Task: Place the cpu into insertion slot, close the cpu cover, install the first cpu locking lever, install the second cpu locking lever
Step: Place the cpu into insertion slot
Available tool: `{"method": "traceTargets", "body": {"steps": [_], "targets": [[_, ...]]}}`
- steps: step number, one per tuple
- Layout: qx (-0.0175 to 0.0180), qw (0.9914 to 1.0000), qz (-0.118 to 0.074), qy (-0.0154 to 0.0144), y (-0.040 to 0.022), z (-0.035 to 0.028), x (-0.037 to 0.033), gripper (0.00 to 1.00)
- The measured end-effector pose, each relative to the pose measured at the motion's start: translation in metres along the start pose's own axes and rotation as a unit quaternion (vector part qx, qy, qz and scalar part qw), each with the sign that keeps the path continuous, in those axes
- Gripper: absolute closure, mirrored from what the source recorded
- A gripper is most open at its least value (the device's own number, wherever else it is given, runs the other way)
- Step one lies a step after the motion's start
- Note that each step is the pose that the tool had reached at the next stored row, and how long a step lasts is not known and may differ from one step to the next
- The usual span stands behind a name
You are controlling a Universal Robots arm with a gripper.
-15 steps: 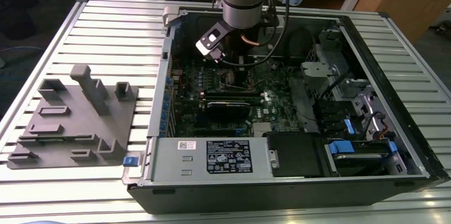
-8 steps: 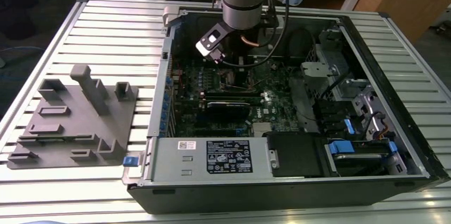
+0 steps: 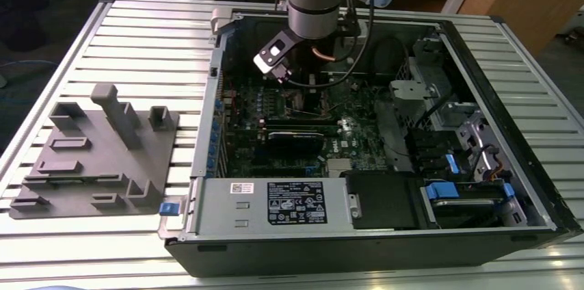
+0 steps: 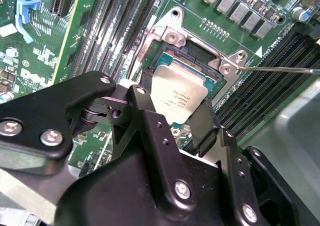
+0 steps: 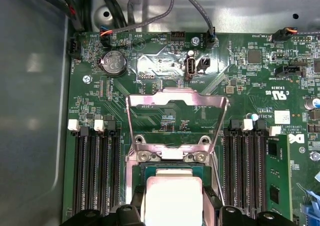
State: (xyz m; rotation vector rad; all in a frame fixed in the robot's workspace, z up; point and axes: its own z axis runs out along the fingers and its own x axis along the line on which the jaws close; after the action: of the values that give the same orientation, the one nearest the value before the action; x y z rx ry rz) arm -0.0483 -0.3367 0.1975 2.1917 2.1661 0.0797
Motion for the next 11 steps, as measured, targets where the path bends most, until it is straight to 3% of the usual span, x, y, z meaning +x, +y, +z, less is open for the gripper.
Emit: {"method": "traceTargets", "body": {"steps": [11], "targets": [[0.0000, 1.00000, 0.000, 0.0000, -0.0006, 0.0013, 0.0000, 0.46]]}}
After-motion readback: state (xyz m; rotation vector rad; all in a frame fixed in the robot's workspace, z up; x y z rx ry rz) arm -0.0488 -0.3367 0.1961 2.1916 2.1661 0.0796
